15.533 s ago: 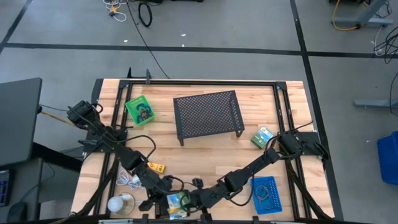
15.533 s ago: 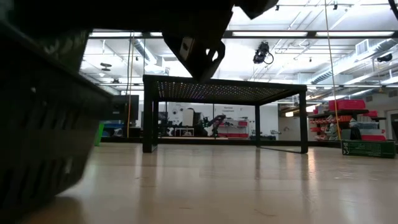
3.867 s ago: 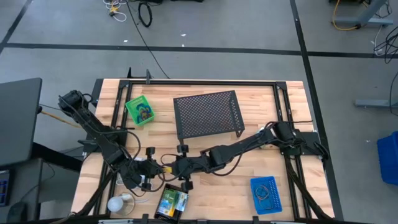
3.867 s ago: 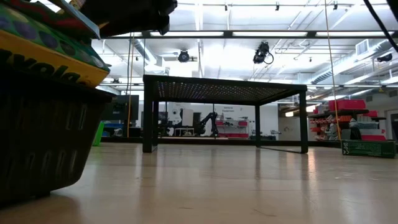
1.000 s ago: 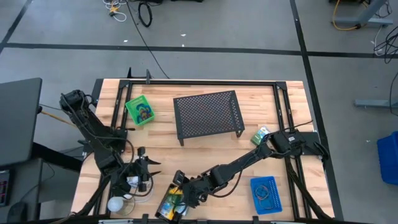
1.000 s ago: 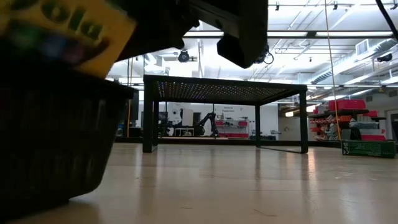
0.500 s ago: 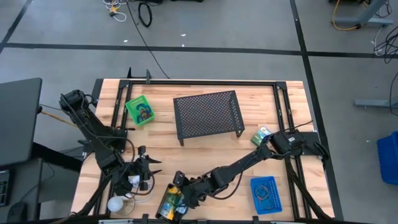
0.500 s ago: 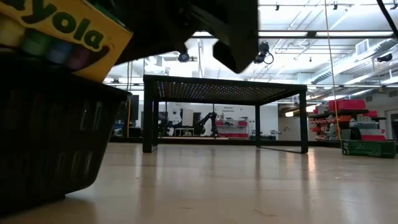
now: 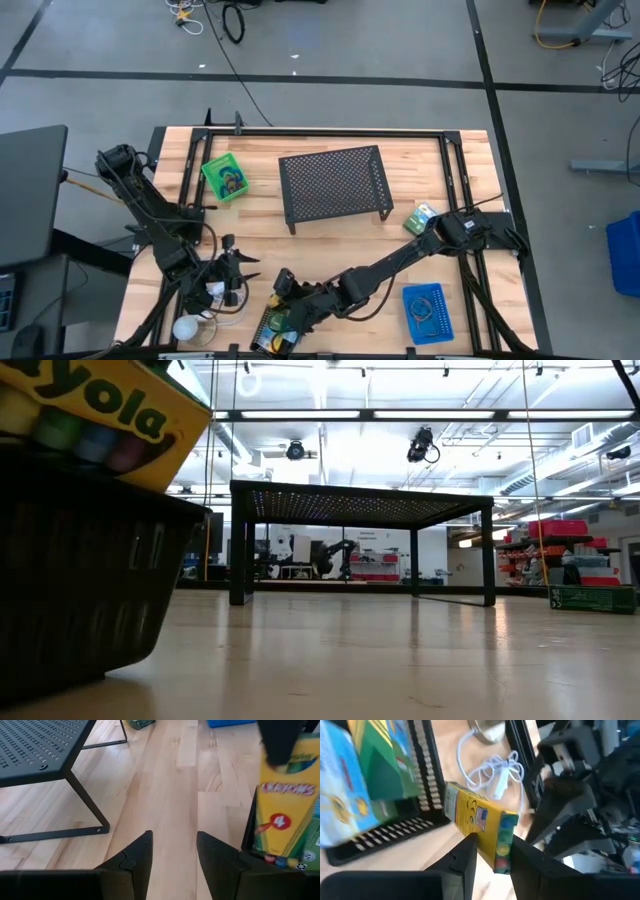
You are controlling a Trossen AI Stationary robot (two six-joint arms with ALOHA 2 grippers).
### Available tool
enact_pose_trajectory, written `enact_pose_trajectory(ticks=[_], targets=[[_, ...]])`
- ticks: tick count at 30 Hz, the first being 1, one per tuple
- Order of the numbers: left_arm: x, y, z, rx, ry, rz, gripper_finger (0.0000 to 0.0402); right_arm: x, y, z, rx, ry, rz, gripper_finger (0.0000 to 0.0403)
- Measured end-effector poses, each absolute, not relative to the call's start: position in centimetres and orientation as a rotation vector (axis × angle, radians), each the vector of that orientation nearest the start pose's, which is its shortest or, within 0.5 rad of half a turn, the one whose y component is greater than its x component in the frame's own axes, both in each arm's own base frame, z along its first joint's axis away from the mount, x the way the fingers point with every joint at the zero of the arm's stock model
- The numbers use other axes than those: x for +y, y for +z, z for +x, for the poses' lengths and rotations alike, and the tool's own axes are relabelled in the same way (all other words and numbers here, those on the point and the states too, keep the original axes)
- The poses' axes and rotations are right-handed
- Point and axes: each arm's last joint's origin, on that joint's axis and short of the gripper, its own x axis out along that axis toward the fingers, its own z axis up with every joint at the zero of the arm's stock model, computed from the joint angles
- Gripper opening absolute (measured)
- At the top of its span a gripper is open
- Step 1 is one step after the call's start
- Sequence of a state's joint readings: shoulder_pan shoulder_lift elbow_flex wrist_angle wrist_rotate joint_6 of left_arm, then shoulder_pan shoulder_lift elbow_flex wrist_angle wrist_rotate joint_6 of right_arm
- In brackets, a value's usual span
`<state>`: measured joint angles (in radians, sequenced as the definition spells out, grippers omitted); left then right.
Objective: Pick & Place Office Desk Supplies
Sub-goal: Put the yellow crayon box into the black bin
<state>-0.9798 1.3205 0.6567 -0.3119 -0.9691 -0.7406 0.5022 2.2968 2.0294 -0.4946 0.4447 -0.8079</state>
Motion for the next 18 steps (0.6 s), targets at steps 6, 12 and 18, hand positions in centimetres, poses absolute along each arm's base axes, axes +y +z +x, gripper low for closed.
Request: enact_pose_trajectory(ticks=[6,12,18], targets=[[-17.9,18.6,14.9,0.499,0.185,0.086,0.0162,24.2,22.7,45.2,0.650,0.473,-1.037,0.0107],[-17.9,18.6,14.9,0.499,0.182,0.105,0.0162,24.7,22.6,44.8,0.669,0.489,-1.059,0.0082],[-17.9,18.6,14.9,0.485,0.197,0.110,0.0162,24.8,21.3,44.6,0.717,0.524,-1.084,0.0058]])
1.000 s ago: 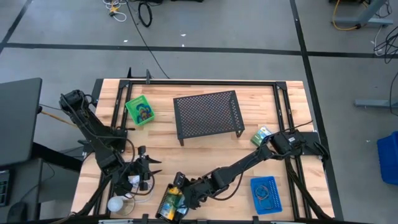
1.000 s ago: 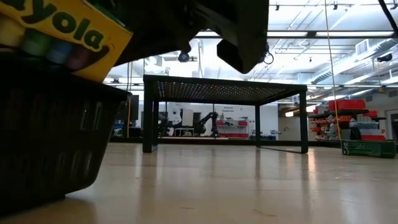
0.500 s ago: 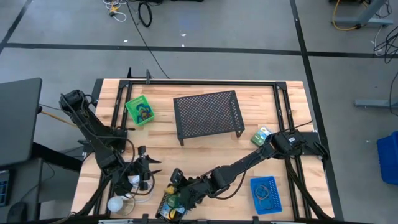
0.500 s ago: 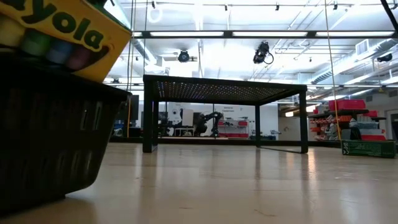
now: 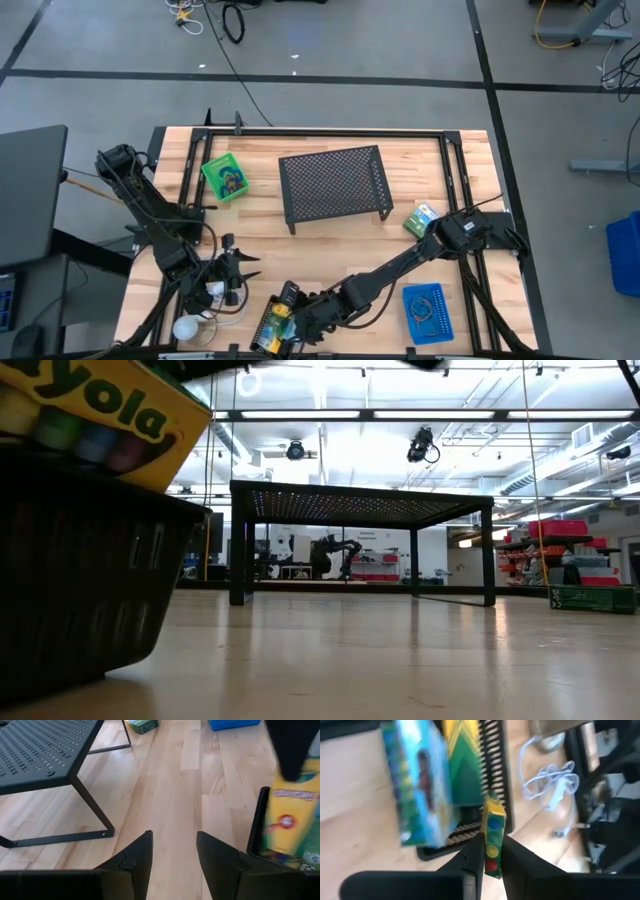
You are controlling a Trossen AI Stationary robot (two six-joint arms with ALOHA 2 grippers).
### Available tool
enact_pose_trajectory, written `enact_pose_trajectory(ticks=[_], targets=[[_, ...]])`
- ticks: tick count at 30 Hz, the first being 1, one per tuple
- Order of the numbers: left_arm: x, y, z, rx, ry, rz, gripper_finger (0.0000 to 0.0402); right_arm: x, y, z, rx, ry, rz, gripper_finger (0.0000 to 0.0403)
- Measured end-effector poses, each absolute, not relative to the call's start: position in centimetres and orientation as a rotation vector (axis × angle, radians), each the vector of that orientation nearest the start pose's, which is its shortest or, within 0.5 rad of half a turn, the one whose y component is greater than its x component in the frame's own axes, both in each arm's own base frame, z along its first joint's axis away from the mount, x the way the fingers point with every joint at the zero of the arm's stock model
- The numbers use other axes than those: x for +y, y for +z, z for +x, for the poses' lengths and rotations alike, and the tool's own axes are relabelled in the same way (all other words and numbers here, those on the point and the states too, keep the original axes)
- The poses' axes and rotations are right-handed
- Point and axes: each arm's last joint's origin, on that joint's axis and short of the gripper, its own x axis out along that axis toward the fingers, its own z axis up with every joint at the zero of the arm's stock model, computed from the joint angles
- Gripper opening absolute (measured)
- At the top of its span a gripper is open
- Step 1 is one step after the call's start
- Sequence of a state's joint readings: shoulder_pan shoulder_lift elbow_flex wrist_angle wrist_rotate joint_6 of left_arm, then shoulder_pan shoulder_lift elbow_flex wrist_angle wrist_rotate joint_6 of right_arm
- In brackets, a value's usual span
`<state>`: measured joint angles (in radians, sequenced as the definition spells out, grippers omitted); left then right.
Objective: Pick & Place Office Desk Supplies
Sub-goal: Put the yellow crayon box into the black bin
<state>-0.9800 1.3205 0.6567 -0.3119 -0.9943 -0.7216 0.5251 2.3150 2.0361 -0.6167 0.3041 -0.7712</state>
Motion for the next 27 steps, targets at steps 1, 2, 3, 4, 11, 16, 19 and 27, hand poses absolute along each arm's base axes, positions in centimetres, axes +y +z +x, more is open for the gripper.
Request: enact_pose_trajectory(ticks=[1,2,3,4,11,16,19,27], targets=[[-17.87,18.64,14.90,0.485,0.196,0.110,0.0162,24.84,21.11,44.57,0.727,0.538,-1.089,0.0052],[-17.87,18.64,14.90,0.485,0.196,0.109,0.0162,24.90,20.94,44.63,0.725,0.546,-1.086,0.0044],[-17.87,18.65,14.90,0.484,0.196,0.109,0.0162,24.90,20.86,44.61,0.728,0.552,-1.088,0.0036],[-17.87,18.65,14.90,0.484,0.196,0.109,0.0162,24.86,20.72,44.54,0.741,0.558,-1.096,0.0029],[-17.87,18.65,14.91,0.484,0.196,0.108,0.0162,24.74,20.72,44.69,0.736,0.538,-1.121,0.0026],[-17.87,18.65,14.91,0.485,0.196,0.108,0.0162,24.72,20.73,44.71,0.735,0.536,-1.120,0.0077],[-17.88,18.65,14.90,0.485,0.196,0.108,0.0162,24.72,20.75,44.70,0.739,0.518,-1.125,0.0112],[-17.88,18.65,14.90,0.485,0.196,0.108,0.0162,24.67,20.76,44.67,0.761,0.450,-1.077,0.0190]])
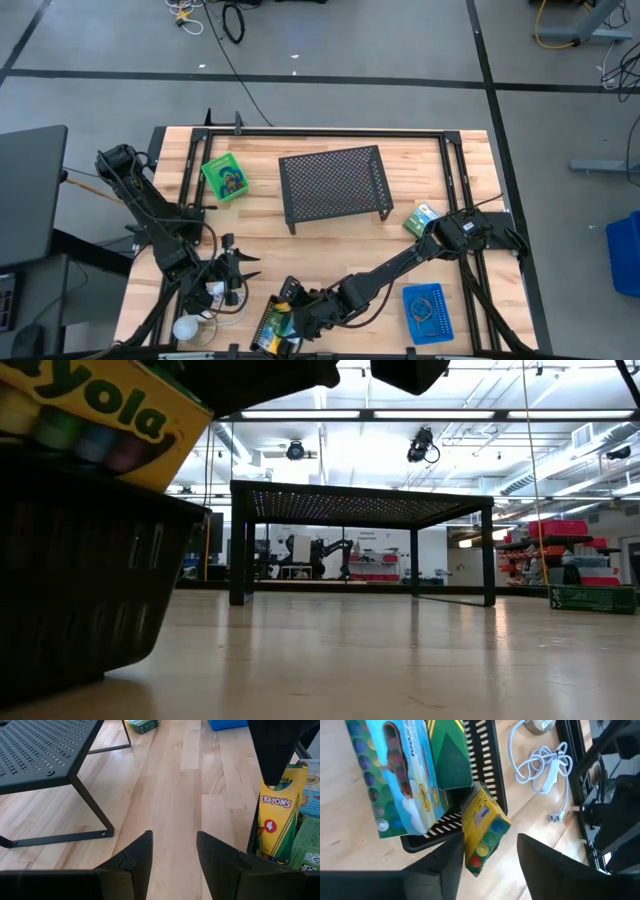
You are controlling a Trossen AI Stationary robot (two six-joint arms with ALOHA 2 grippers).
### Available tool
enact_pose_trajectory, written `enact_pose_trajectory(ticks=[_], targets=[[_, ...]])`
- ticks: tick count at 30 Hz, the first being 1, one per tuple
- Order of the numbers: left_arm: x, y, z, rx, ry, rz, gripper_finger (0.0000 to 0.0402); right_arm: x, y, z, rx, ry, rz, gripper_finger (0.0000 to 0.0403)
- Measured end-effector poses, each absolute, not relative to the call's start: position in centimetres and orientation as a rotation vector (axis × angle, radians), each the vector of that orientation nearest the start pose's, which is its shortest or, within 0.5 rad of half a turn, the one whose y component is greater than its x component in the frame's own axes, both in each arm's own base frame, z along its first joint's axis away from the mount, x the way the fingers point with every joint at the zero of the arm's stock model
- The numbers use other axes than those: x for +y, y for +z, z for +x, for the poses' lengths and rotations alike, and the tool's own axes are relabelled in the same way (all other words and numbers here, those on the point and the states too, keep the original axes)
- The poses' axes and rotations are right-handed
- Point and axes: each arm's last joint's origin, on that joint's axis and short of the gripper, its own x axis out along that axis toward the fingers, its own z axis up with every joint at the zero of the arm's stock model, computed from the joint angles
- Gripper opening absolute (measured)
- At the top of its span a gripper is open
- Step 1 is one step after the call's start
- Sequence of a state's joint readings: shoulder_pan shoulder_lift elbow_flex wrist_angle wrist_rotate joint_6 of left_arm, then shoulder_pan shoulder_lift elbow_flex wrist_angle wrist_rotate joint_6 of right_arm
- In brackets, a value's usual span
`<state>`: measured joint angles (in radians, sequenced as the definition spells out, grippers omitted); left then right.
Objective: Pick & Place Office Desk Supplies
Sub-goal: Put the yellow crayon box into the black bin
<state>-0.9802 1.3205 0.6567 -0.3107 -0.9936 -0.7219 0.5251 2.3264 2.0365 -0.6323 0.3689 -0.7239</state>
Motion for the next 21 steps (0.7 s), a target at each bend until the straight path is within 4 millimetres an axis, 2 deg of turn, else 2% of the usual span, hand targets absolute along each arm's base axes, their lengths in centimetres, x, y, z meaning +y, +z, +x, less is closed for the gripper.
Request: enact_pose_trajectory(ticks=[6,16,21], targets=[[-17.9,18.6,14.9,0.484,0.196,0.108,0.0162,25.4,20.7,44.1,0.772,0.432,-1.101,0.0205],[-17.9,18.6,14.9,0.484,0.196,0.110,0.0162,27.0,20.5,42.8,0.797,0.425,-1.101,0.0205],[-17.9,18.6,14.9,0.484,0.196,0.109,0.0162,26.9,20.7,42.4,0.828,0.348,-1.090,0.0195]])
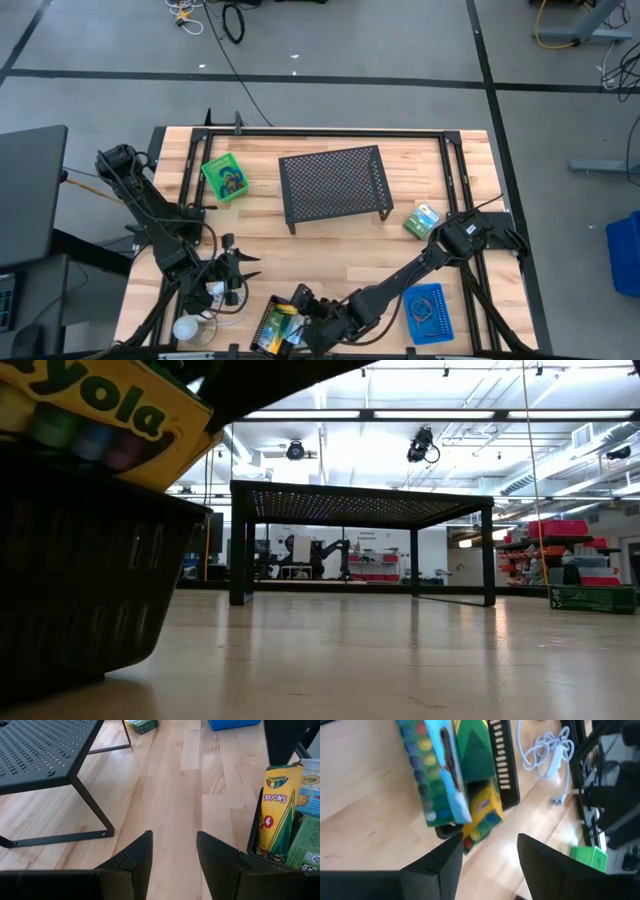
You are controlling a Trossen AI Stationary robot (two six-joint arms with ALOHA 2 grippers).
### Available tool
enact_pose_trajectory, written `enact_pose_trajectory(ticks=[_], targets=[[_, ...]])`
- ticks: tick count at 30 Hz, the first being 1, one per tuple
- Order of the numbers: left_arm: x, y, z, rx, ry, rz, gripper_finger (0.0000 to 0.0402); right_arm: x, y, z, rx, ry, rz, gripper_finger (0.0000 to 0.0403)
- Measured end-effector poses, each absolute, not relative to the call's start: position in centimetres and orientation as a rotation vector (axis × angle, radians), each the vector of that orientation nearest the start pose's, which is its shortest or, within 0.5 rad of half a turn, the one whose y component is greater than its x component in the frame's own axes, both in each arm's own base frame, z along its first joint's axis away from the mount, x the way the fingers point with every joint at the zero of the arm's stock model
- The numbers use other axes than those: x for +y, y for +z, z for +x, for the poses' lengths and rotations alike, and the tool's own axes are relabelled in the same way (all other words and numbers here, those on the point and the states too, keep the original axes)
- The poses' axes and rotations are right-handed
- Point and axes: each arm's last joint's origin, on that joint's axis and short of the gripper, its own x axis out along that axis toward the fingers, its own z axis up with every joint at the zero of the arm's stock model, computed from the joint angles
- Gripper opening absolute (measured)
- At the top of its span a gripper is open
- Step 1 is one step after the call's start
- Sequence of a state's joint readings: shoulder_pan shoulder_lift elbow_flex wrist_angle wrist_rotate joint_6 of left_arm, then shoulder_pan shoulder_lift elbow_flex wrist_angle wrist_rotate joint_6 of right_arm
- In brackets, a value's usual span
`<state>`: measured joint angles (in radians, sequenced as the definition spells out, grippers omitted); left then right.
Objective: Pick & Place Office Desk Supplies
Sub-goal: Put the yellow crayon box into the black bin
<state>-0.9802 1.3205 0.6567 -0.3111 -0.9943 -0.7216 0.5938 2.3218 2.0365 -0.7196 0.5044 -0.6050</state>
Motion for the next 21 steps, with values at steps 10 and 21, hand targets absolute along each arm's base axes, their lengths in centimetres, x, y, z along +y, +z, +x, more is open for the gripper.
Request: enact_pose_trajectory(ticks=[10,21], targets=[[-17.9,18.6,14.9,0.484,0.196,0.111,0.0162,26.5,21.2,41.7,0.877,0.130,-1.024,0.0190],[-17.9,18.7,14.9,0.483,0.195,0.123,0.0162,26.1,21.0,40.3,1.000,0.050,-0.779,0.0190]])
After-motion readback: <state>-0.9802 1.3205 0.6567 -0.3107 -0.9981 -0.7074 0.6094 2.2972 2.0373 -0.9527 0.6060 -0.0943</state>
